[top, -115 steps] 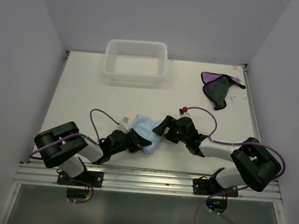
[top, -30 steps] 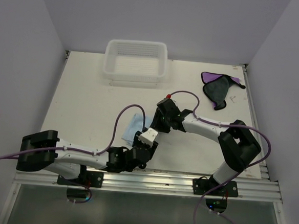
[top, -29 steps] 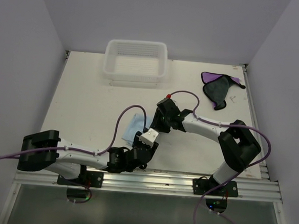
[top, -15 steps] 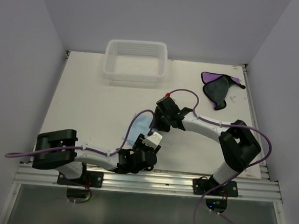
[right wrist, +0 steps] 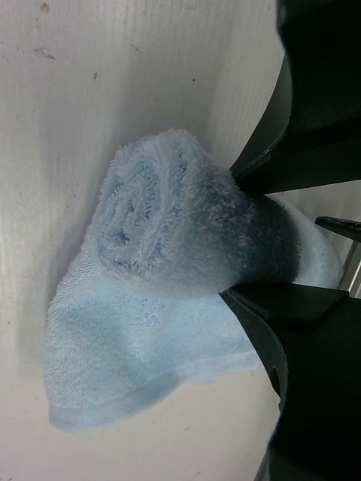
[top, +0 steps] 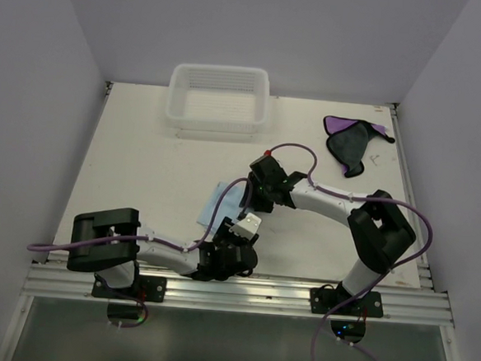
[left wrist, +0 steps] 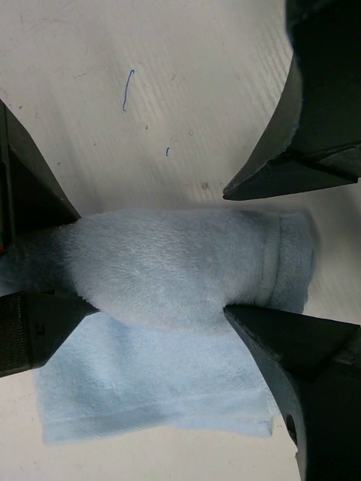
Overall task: Roll the towels
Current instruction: Roll the towel
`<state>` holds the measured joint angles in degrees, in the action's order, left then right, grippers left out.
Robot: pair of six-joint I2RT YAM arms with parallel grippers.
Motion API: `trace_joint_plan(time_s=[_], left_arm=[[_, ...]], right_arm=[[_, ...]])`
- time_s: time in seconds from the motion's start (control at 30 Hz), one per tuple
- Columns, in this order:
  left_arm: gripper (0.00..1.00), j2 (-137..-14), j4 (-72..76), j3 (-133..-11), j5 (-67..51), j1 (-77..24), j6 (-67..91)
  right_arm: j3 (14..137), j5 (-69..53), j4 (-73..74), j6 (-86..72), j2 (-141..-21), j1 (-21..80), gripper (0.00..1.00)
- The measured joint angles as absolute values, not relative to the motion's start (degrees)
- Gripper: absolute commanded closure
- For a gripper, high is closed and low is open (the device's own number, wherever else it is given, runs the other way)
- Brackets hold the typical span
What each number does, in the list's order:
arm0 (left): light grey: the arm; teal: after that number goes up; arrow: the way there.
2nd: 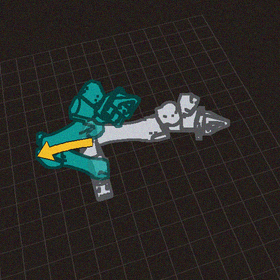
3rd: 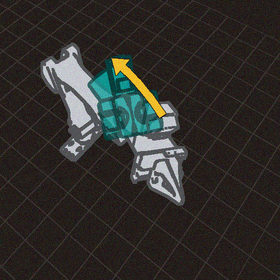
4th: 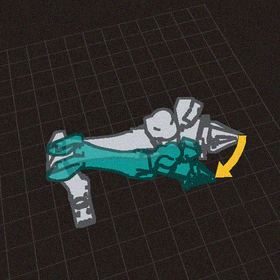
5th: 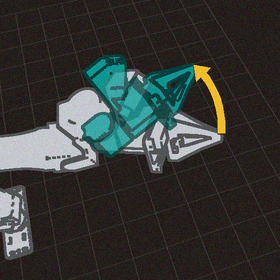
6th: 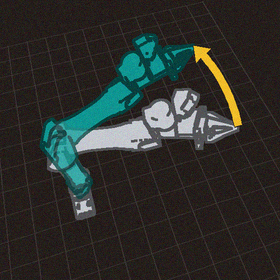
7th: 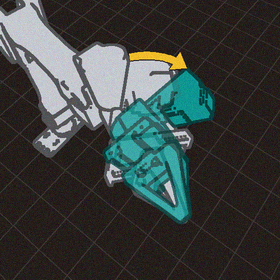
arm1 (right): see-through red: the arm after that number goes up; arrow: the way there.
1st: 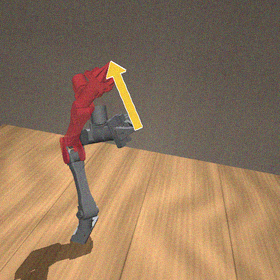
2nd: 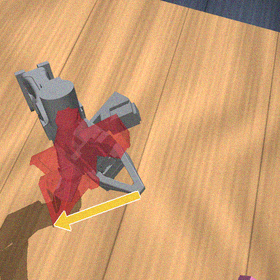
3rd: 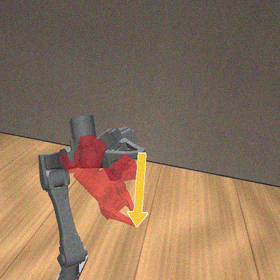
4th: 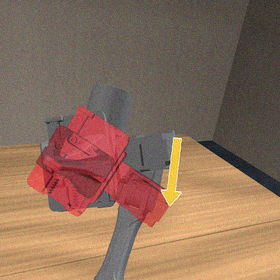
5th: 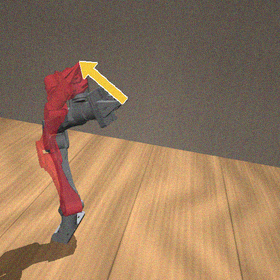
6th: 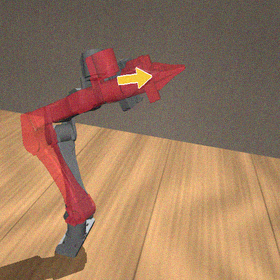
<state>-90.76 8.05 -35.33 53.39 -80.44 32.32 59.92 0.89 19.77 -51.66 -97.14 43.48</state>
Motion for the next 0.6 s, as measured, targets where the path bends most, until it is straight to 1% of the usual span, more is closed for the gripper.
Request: trace_joint_plan(time_s=[0.13, 0.37, 0.6], left_arm=[[0.41, -91.0, 7.6, -35.3, 54.3, -80.4, 34.1], [0.57, -90.8, 7.7, -34.9, 54.2, -79.1, 36.4], [0.7, -86.0, 12.3, -30.1, 49.8, -76.3, 36.9]], right_arm=[[60.3, 0.6, 19.9, -51.3, -97.4, 43.5, 0.5], [60.8, 0.5, 20.2, -50.8, -97.9, 43.5, 0.5], [60.9, 0.4, 20.3, -50.7, -98.2, 43.1, 0.49]])
